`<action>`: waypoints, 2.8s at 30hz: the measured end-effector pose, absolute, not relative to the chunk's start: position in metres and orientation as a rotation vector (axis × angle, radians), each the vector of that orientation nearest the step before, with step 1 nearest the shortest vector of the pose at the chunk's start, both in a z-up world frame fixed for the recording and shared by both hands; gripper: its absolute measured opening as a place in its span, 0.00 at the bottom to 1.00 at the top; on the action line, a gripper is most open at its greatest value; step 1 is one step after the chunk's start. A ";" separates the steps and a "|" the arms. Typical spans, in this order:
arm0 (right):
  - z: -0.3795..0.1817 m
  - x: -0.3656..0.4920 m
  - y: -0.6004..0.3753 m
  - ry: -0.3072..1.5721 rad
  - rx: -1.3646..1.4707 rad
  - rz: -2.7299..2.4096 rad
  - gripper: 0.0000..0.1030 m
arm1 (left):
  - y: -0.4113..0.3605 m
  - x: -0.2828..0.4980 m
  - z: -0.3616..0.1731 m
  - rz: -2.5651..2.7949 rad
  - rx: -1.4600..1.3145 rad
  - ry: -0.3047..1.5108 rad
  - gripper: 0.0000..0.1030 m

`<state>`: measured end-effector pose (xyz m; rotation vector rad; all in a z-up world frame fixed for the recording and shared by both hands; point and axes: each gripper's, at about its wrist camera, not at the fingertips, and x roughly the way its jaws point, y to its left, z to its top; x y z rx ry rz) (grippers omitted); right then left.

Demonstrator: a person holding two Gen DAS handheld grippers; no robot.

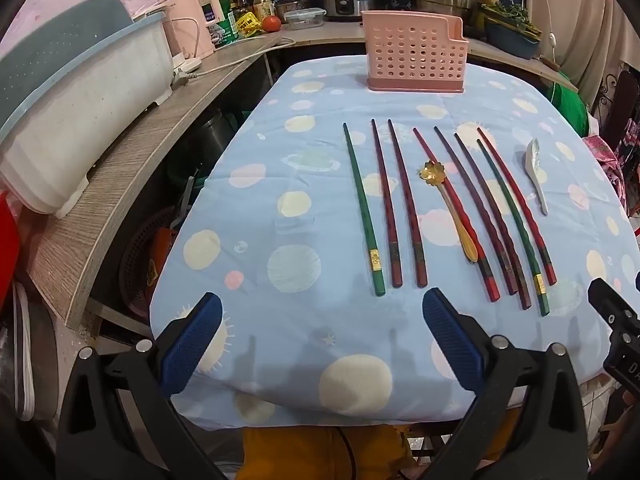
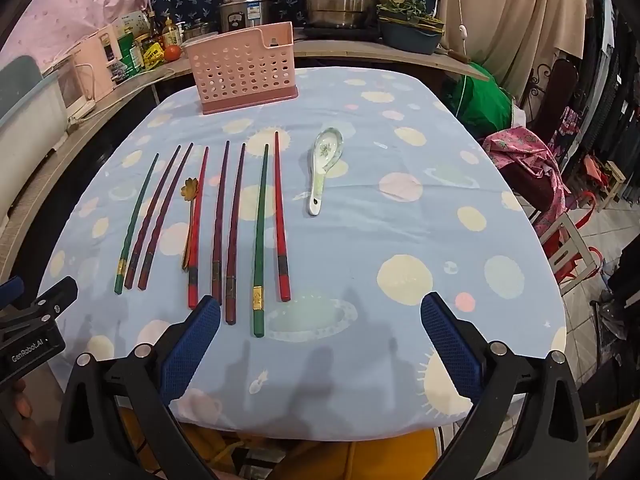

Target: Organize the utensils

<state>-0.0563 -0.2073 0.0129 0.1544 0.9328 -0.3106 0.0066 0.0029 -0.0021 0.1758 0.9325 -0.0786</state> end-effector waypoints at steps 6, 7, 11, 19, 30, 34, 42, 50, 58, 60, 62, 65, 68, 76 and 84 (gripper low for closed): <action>0.009 -0.055 -0.210 0.937 0.160 -0.312 0.94 | 0.003 0.009 -0.006 -0.079 0.177 0.939 0.93; 0.009 -0.055 -0.210 0.937 0.160 -0.313 0.93 | 0.003 0.009 -0.006 -0.078 0.179 0.938 0.93; 0.009 -0.054 -0.211 0.937 0.162 -0.314 0.93 | 0.002 0.011 -0.006 -0.074 0.183 0.935 0.93; 0.010 -0.053 -0.208 0.932 0.156 -0.312 0.93 | 0.003 0.013 -0.004 -0.068 0.177 0.929 0.93; 0.011 -0.053 -0.208 0.931 0.159 -0.314 0.93 | 0.003 0.013 -0.003 -0.068 0.177 0.930 0.93; 0.012 -0.053 -0.208 0.932 0.159 -0.311 0.93 | 0.003 0.013 -0.003 -0.067 0.176 0.931 0.93; 0.013 -0.055 -0.207 0.927 0.159 -0.312 0.93 | 0.004 0.012 -0.003 -0.069 0.178 0.928 0.93; 0.013 -0.055 -0.207 0.927 0.160 -0.312 0.93 | 0.003 0.011 -0.004 -0.069 0.181 0.929 0.93; 0.012 -0.055 -0.207 0.928 0.160 -0.311 0.93 | 0.002 0.010 -0.004 -0.069 0.184 0.925 0.93; 0.012 -0.055 -0.207 0.929 0.161 -0.310 0.93 | 0.001 0.010 -0.004 -0.069 0.186 0.925 0.93; 0.013 -0.055 -0.208 0.927 0.160 -0.311 0.93 | 0.001 0.010 -0.004 -0.068 0.186 0.926 0.93; 0.012 -0.055 -0.208 0.928 0.162 -0.312 0.93 | 0.001 0.010 -0.005 -0.067 0.186 0.926 0.93; 0.012 -0.055 -0.207 0.928 0.162 -0.312 0.93 | 0.001 0.010 -0.005 -0.068 0.187 0.926 0.93; 0.012 -0.055 -0.208 0.928 0.163 -0.311 0.93 | 0.001 0.010 -0.005 -0.068 0.187 0.926 0.93; 0.012 -0.055 -0.208 0.928 0.162 -0.312 0.93 | 0.001 0.011 -0.005 -0.068 0.186 0.928 0.93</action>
